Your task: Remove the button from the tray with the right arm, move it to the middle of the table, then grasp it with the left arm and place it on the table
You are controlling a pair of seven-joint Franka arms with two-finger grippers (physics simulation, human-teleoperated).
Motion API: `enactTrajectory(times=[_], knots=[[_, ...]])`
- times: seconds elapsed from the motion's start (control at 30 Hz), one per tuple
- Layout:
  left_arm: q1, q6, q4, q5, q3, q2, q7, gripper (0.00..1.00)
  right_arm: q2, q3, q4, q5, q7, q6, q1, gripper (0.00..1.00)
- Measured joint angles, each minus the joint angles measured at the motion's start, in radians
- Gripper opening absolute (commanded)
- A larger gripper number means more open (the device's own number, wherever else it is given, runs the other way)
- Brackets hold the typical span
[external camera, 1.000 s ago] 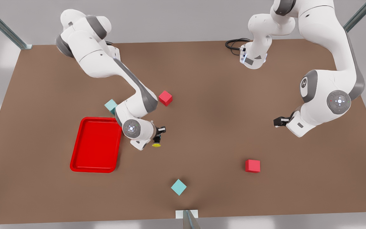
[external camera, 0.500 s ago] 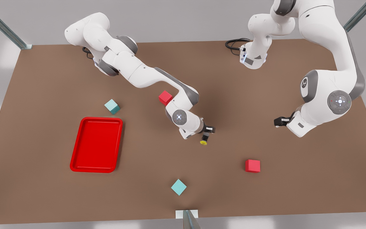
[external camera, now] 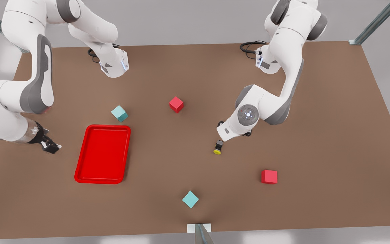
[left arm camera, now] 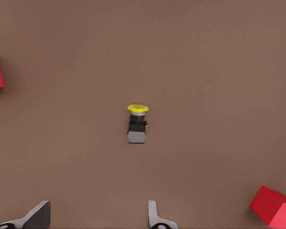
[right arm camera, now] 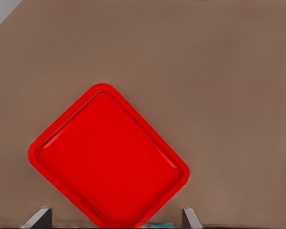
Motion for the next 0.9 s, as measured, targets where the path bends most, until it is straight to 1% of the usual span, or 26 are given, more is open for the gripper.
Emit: enactTrajectory(times=[0.1, 0.2, 0.33, 0.47, 0.6, 0.9], knots=[[-0.009, 0.069, 0.008, 0.033, 0.001, 0.065, -0.051, 1.0, 0.003, -0.024, 0.001, 0.02, -0.117, -0.057, 0.024, 1.0], [-0.014, 0.131, 0.041, 0.047, -0.002, 0.131, -0.087, 1.0, 0.029, -0.031, 0.001, 0.027, -0.217, -0.088, -0.019, 1.0], [-0.061, 0.183, 0.061, 0.059, -0.026, 0.157, -0.124, 1.0, 0.05, -0.031, 0.024, 0.022, -0.326, -0.111, -0.032, 1.0], [-0.086, 0.25, 0.001, 0.127, -0.029, 0.196, -0.148, 1.0, 0.062, -0.032, 0.03, 0.02, -0.414, -0.124, -0.038, 1.0], [-0.04, 0.309, -0.057, 0.183, -0.029, 0.191, -0.156, 1.0, 0.069, -0.033, 0.03, 0.019, -0.483, -0.13, -0.038, 1.0], [-0.04, 0.379, -0.108, 0.219, -0.027, 0.215, -0.172, 1.0, 0.075, -0.033, 0.031, 0.019, -0.591, -0.136, -0.04, 1.0]])
